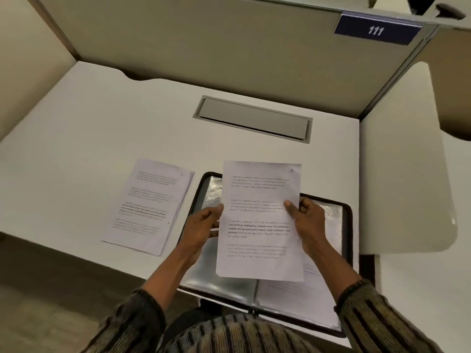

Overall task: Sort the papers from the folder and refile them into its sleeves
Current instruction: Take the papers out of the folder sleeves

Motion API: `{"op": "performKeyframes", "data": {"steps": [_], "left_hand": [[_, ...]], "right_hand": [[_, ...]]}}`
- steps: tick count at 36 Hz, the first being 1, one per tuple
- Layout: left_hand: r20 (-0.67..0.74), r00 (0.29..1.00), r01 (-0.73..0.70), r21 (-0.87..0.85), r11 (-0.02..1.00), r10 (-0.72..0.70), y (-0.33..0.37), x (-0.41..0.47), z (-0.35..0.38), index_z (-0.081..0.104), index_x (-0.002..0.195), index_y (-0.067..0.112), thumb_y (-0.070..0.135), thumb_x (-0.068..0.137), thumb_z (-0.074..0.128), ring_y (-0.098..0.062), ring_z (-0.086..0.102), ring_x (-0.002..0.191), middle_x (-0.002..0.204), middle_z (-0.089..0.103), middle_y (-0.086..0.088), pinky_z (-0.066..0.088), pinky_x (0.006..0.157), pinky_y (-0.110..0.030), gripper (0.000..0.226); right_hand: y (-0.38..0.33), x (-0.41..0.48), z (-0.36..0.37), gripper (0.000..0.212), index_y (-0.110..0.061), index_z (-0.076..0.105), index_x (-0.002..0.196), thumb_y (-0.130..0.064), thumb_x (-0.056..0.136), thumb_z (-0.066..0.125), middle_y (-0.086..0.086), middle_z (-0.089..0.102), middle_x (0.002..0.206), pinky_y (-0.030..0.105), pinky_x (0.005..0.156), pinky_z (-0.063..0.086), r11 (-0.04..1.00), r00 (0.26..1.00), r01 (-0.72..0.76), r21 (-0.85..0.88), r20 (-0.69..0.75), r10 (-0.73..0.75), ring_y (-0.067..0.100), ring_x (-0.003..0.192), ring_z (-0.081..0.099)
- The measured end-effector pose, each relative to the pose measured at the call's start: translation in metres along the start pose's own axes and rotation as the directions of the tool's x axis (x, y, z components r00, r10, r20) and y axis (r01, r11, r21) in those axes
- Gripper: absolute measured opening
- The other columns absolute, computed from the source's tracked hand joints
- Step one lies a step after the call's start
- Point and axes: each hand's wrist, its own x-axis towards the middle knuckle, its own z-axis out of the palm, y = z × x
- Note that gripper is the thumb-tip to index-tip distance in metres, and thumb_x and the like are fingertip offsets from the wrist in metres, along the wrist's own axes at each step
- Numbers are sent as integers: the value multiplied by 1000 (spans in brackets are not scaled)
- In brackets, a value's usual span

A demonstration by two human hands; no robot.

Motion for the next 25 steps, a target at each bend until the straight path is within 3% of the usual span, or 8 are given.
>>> {"op": "performKeyframes", "data": {"steps": [4, 9, 12, 16, 21, 25], "left_hand": [[-183, 980, -69, 55, 996, 78, -5, -1, -37, 79, 93, 5, 26, 95, 80, -27, 80, 91, 95, 82, -7, 65, 86, -42, 22], [-303, 950, -35, 138, 990, 76, -7, 9, -92, 79, 88, 11, 33, 94, 81, -30, 77, 91, 89, 81, -2, 64, 85, -48, 23], [-372, 923, -28, 177, 984, 93, -7, 17, -125, 78, 86, 12, 34, 95, 80, -30, 76, 89, 87, 80, 0, 62, 80, -45, 24], [-462, 874, -5, 303, 953, 152, -5, 31, -167, 77, 83, 19, 37, 95, 79, -19, 75, 83, 81, 78, 6, 64, 82, -44, 22], [-475, 818, 48, 618, 784, 324, 5, 54, -223, 74, 84, 23, 44, 97, 74, -15, 72, 75, 83, 77, 8, 63, 74, -40, 25], [-475, 788, 111, 736, 667, 393, 22, 74, -258, 76, 89, 20, 45, 97, 72, -20, 70, 76, 83, 76, 6, 61, 70, -38, 27]], "right_hand": [[7, -11, 42, 17, -15, 76, 107, -17, 92, 81, 1, 81, 101, 42, 87, 63, 999, 999, -12, -33, 42, 13, 23, 93, 78], [21, -20, 92, 18, -13, 73, 102, -24, 92, 81, 2, 81, 92, 47, 85, 64, 984, 994, -1, -180, 103, 20, 21, 87, 79], [32, -25, 123, 22, -17, 69, 106, -23, 90, 84, 5, 80, 89, 49, 81, 65, 965, 984, -31, -259, 160, 74, 22, 84, 79], [50, -28, 169, 24, -19, 69, 103, -16, 86, 86, 5, 78, 91, 51, 77, 65, 933, 969, -35, -358, 215, 119, 22, 84, 78], [63, -26, 232, 14, -19, 74, 93, -17, 86, 85, -6, 79, 91, 46, 77, 66, 900, 965, -37, -435, 217, 145, 14, 83, 77], [71, -16, 277, 16, -24, 75, 88, -30, 80, 88, -9, 79, 86, 45, 77, 66, 854, 960, -24, -520, 226, 164, 13, 79, 76]]}}
